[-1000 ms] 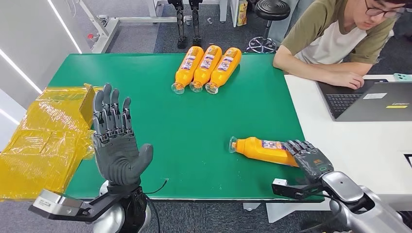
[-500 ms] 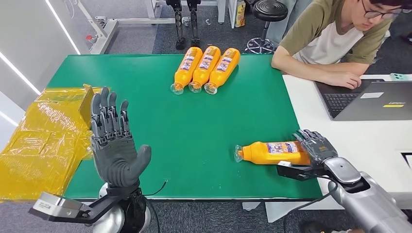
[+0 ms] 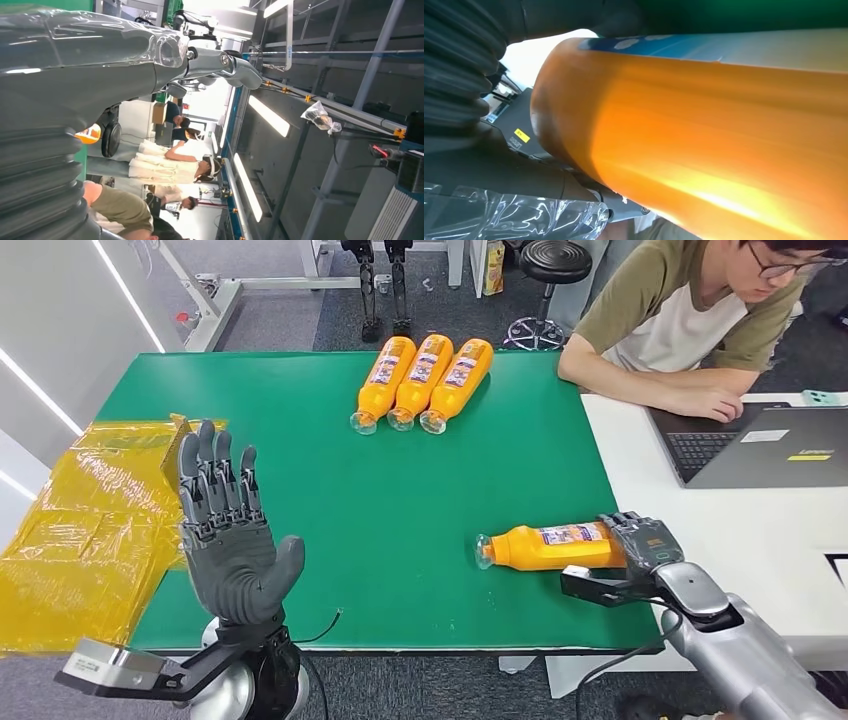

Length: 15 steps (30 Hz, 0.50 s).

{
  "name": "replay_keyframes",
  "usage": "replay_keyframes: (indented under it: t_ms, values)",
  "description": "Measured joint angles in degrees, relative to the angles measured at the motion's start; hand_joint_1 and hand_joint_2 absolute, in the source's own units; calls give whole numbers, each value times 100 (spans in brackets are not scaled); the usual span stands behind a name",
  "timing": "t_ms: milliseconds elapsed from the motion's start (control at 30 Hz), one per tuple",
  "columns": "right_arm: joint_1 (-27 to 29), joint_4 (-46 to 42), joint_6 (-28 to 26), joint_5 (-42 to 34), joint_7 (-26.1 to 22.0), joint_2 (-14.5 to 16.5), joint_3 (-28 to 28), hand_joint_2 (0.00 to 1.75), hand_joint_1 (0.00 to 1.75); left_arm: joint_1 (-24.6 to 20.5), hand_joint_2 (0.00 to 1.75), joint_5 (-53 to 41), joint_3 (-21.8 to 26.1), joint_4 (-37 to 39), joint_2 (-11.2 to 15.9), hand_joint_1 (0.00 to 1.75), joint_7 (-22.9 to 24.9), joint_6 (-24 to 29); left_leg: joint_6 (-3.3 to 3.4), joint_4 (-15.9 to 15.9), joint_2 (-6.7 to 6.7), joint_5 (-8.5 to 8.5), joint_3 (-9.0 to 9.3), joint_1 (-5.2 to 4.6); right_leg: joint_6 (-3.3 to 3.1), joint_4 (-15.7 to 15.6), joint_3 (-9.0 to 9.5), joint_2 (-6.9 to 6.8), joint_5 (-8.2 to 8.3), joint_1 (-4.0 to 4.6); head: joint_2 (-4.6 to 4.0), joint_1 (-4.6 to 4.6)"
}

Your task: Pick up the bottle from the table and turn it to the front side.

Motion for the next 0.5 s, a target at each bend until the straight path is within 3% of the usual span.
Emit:
replay_keyframes:
  t_ms: [500]
  values:
    - [330, -499, -369, -71, 121, 240, -83, 175, 175, 24, 175, -7, 15, -3, 0, 0, -2, -26, -7, -3, -7, -5, -25, 1, -3, 1, -21, -8, -11, 4, 0, 1]
